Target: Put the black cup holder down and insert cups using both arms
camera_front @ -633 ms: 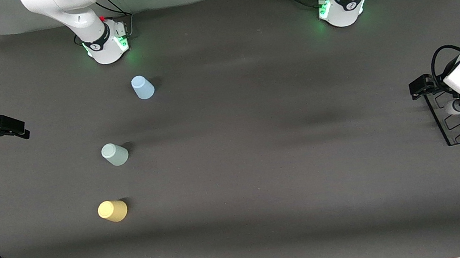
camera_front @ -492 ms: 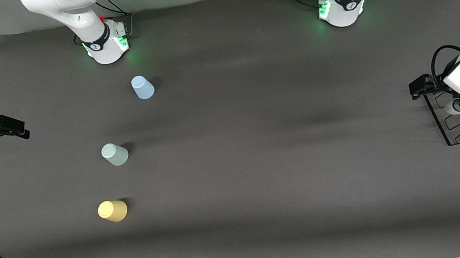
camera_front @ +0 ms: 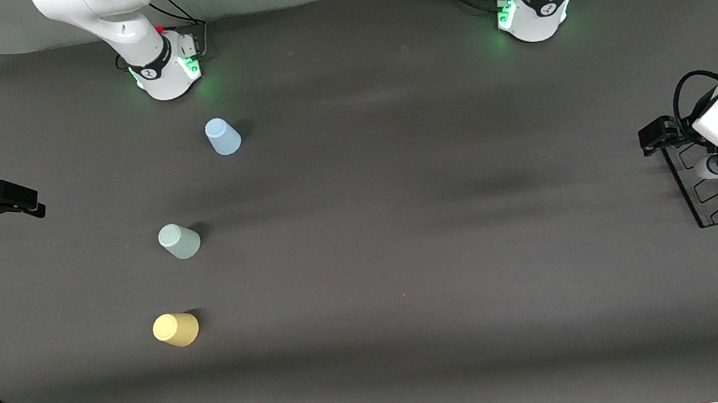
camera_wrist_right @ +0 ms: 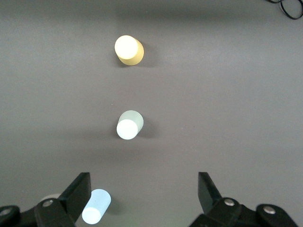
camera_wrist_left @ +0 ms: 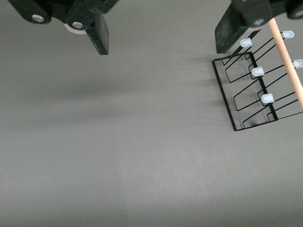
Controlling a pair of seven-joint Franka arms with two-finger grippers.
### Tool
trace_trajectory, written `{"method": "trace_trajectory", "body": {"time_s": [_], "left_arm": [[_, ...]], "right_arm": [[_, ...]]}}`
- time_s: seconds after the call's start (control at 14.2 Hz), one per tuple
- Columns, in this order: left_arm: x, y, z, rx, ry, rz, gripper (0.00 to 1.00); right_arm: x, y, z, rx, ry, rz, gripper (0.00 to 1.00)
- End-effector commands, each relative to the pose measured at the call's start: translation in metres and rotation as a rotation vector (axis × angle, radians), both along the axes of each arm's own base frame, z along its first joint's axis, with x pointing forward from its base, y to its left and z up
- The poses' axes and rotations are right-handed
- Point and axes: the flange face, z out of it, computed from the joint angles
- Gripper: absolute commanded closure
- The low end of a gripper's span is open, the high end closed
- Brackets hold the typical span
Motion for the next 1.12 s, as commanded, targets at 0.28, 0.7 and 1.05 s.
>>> {"method": "trace_trajectory", "body": {"time_s": [0.28,0.7,1.05], "left_arm": [[0.0,0.04,0.007,-0.007,0.01,0.013,0.0],[-0.008,0.16,-0.006,-0.028,0.036,-0.021,0.0],[-0.009,0.263,-0.067,-0.059,0.037,0.008,0.01]], "right_arm": [[0.003,0.002,0.004,-0.004,0.006,0.014,0.0],[0.001,0.002,0.023,-0.007,-0.033,0.014,0.0],[0.004,-0.002,0.02,-0.014,-0.041,0.01,0.0]]}}
